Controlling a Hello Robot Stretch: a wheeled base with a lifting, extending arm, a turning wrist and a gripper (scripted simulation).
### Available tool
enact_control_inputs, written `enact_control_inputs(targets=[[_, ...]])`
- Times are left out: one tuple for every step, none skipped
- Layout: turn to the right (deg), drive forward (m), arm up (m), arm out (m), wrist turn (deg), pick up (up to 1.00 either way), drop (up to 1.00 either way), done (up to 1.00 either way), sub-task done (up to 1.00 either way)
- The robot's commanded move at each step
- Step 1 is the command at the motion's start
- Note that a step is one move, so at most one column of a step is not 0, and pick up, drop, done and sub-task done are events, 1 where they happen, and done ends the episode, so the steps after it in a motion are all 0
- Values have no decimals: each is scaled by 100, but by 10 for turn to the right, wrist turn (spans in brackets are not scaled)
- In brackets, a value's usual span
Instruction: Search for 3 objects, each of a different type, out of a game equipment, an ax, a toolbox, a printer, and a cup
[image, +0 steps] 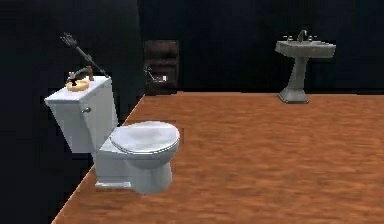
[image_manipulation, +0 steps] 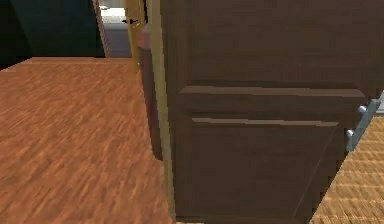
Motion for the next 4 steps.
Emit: enact_control_inputs(targets=[[300, 0, 0, 0, 0, 0, 0, 0, 0], [0, 40, 0, 0, 0, 0, 0, 0, 0], [270, 0, 0, 0, 0, 0, 0, 0, 0], [0, 100, 0, 0, 0, 0, 0, 0, 0]])
